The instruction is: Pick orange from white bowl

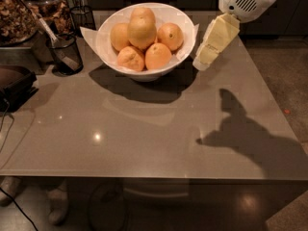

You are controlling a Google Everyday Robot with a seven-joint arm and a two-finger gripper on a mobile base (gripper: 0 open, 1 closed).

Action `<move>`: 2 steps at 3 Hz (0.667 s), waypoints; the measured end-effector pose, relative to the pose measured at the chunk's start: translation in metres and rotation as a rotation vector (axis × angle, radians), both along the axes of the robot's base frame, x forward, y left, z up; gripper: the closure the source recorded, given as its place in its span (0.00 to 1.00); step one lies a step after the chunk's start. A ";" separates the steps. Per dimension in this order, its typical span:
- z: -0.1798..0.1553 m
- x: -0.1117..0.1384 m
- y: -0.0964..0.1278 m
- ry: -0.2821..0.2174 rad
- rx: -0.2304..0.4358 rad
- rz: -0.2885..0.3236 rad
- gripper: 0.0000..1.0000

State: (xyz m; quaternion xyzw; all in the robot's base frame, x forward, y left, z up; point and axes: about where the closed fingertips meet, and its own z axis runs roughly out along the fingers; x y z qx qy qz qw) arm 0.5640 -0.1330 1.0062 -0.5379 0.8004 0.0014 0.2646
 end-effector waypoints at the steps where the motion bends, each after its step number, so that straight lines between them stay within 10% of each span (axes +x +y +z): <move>1: 0.010 0.019 0.015 -0.003 0.043 -0.014 0.00; 2: 0.018 0.075 0.068 0.046 0.077 -0.010 0.00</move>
Offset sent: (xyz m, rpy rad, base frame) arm 0.0974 0.0771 0.0379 0.0665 0.0502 -0.0460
